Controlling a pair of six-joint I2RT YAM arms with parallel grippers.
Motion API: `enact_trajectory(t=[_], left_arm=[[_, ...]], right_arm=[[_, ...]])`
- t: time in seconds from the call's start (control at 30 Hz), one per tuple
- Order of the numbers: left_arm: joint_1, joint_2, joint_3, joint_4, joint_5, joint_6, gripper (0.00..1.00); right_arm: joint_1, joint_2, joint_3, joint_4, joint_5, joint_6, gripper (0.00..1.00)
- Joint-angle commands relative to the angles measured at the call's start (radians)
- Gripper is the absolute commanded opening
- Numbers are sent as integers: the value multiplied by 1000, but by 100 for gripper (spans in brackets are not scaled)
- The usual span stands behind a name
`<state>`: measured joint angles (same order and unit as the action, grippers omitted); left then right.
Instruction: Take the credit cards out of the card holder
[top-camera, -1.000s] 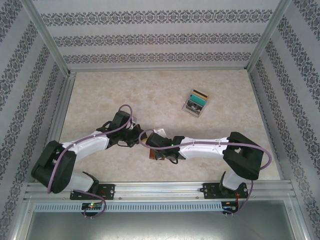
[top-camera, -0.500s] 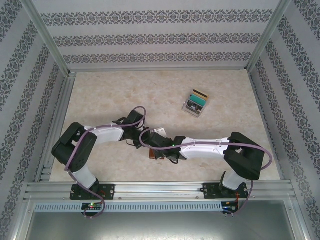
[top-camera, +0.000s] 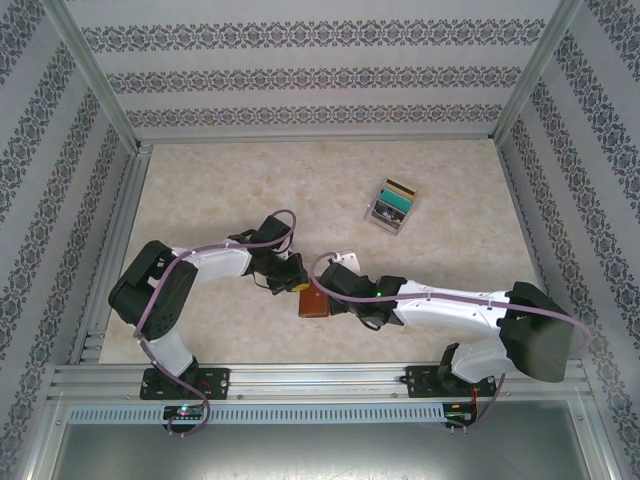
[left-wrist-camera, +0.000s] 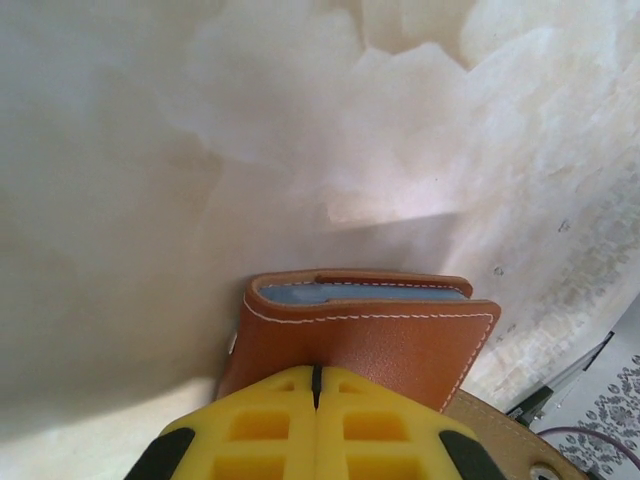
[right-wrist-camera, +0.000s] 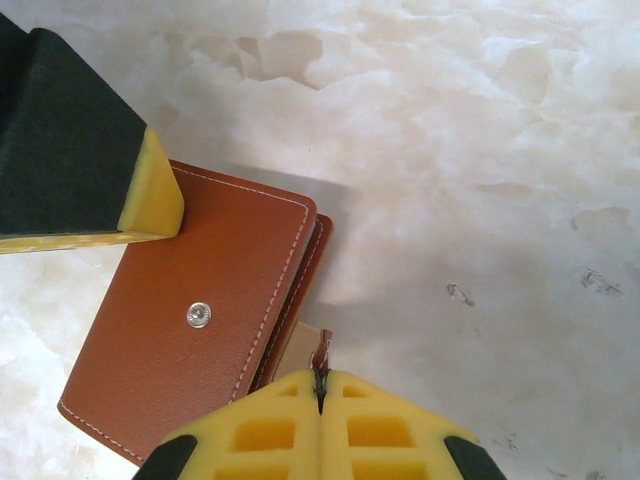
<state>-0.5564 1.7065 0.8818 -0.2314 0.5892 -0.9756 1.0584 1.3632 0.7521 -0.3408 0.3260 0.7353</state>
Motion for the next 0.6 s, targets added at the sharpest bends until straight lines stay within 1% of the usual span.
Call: enact_trajectory(t=[0.0,0.03,0.13,0.17,0.2,0.23,0.33,0.37,0.4,0.5,0.57], left_arm=[[-2,-60,-24,-95,-108,14,10],[7,-95,-16,-100,-116,15,22],[50,-195,-2,-132,-133,23,52],[71,-229,4,-149,-143,31,64],[90,-265,8,-172,-155,41,71],[108,-293,12,-193,-166,52,76],[168,-377,22,-245,-186,93,79],[187,-399,23,-263,-195,103,84],[204,-422,20,-274,-199,114,85],[239,-471,0,-290,-192,134,87],[243,-489,-10,-296,-192,141,88]], right_arm=[[-12,-39,4,-18,17,8,0],[-14,-43,16,-19,11,5,0],[-13,-40,60,-14,-21,-18,0],[-14,-35,79,-10,-33,-24,0],[-13,-29,101,-5,-50,-33,0],[-14,-20,122,-1,-63,-41,0],[-12,14,197,-1,-99,-58,0],[-12,26,224,2,-112,-65,0],[-12,36,246,0,-121,-68,0],[-12,46,273,0,-125,-70,0],[-14,43,265,-7,-104,-69,0]])
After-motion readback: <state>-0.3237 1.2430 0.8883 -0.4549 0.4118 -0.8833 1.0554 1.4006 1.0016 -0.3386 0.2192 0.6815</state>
